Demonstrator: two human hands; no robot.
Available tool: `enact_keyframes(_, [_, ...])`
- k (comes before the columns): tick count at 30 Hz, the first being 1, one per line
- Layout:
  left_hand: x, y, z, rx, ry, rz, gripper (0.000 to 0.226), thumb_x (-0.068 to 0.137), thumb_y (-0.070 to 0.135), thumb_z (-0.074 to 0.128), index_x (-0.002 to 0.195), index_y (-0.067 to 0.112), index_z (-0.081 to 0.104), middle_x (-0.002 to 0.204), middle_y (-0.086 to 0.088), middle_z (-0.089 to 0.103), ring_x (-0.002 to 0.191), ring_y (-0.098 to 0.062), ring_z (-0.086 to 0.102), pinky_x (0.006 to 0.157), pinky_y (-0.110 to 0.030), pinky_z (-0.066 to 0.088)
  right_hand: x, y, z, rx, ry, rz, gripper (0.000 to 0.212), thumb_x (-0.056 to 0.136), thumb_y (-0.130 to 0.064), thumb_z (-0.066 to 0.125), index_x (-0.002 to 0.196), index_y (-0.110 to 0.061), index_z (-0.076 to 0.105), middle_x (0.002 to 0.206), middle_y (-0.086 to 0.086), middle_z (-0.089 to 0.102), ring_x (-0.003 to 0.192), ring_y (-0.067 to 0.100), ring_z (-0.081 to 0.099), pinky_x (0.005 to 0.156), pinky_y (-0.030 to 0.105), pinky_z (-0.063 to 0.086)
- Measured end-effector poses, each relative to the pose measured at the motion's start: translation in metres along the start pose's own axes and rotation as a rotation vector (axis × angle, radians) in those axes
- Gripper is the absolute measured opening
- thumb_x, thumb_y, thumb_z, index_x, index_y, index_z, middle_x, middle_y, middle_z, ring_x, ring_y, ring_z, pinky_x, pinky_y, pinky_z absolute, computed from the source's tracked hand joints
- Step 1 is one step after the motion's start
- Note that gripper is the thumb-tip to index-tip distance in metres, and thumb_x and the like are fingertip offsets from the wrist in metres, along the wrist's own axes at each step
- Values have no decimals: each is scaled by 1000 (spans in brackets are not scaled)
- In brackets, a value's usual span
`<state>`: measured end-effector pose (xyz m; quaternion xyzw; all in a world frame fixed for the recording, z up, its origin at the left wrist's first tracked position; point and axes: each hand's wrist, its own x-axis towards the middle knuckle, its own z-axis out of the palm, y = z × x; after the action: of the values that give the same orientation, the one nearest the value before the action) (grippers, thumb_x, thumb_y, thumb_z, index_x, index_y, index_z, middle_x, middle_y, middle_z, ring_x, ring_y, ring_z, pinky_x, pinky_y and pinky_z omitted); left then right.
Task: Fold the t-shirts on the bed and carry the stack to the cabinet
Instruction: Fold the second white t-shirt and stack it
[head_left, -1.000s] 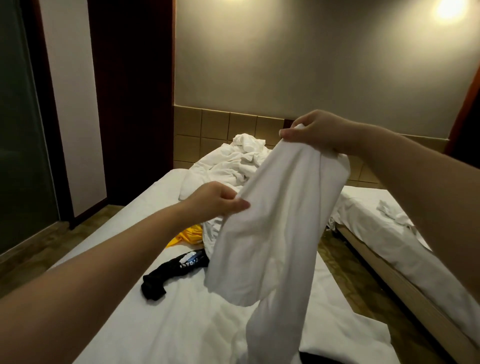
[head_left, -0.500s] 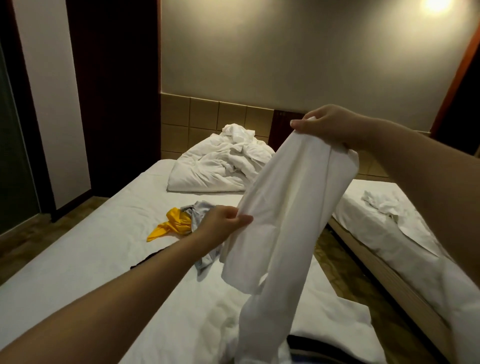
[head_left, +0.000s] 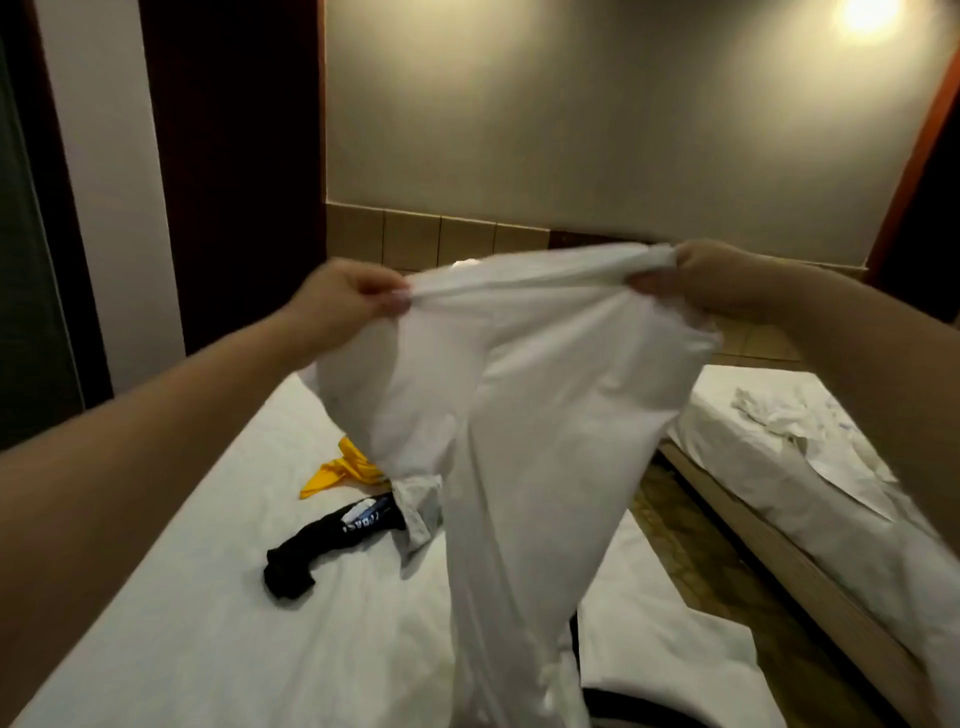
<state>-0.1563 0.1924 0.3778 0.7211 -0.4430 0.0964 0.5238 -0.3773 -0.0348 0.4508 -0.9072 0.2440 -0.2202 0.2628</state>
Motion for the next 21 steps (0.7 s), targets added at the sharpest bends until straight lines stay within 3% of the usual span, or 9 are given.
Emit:
enact_keyframes(3, [14, 23, -20, -30, 153, 66, 17, 90, 17, 58, 106, 14, 66, 72, 6, 61, 59, 5, 54, 57, -3, 38, -1, -18, -5, 146, 419, -173, 9, 91, -26, 60, 96, -19, 59, 74, -5, 57, 67, 8, 51, 43, 10, 35])
enact_keyframes(5, [11, 22, -19, 231, 92, 93, 20, 93, 23, 54, 101, 11, 68, 87, -7, 63, 76, -11, 56, 70, -19, 42, -1, -24, 0, 104, 408, -221, 22, 88, -26, 63, 107, -14, 65, 96, 1, 63, 85, 14, 54, 58, 6, 39])
enact_keyframes(6, [11, 17, -19, 311, 89, 81, 22, 93, 25, 53, 101, 11, 68, 92, -8, 63, 83, -18, 56, 75, -26, 41, -1, -23, 6, 1, 363, -220, 26, 87, -26, 65, 107, -10, 67, 102, 6, 66, 89, 16, 56, 67, 13, 40])
enact_keyframes(8, [13, 17, -28, 263, 142, 23, 21, 93, 24, 54, 101, 10, 68, 92, -6, 61, 87, -19, 54, 76, -25, 40, 1, -23, 6, -148, 392, -216, 27, 85, -27, 66, 104, -8, 70, 99, 12, 68, 89, 20, 58, 70, 22, 36])
enact_keyframes(11, [15, 22, -45, 61, 195, 27, 16, 91, 19, 57, 98, 10, 67, 86, -5, 60, 76, -13, 53, 63, -14, 41, 0, -42, -8, -34, 580, -231, 27, 84, -31, 66, 103, -13, 71, 98, 12, 68, 85, 18, 59, 70, 25, 42])
enact_keyframes(14, [10, 21, -48, 295, 81, 50, 16, 91, 19, 57, 100, 10, 68, 88, -4, 60, 82, -15, 53, 68, -25, 38, -1, -55, -8, -139, 433, -246, 23, 84, -32, 67, 94, -12, 71, 90, 17, 65, 66, 13, 51, 57, 19, 37])
enact_keyframes(16, [9, 20, -56, 311, 122, 8, 16, 90, 18, 58, 101, 12, 68, 90, -3, 58, 84, -16, 51, 67, -25, 37, -2, -55, -3, -220, 418, -257, 22, 86, -33, 65, 94, -14, 70, 86, 17, 63, 75, 16, 51, 64, 25, 34])
enact_keyframes(19, [7, 18, -64, 330, 98, -17, 15, 91, 18, 56, 100, 12, 66, 90, -4, 59, 86, -18, 53, 68, -25, 41, -2, -54, 7, -64, 405, -277, 23, 90, -30, 60, 104, -14, 69, 88, 7, 59, 80, 14, 52, 68, 22, 36])
enact_keyframes(21, [3, 16, -63, 373, 11, -22, 12, 93, 17, 53, 98, 12, 64, 87, -3, 57, 83, -19, 54, 66, -25, 45, -3, -55, 15, -8, 361, -268, 20, 92, -27, 57, 107, -18, 66, 86, 2, 59, 70, 6, 55, 61, 15, 40])
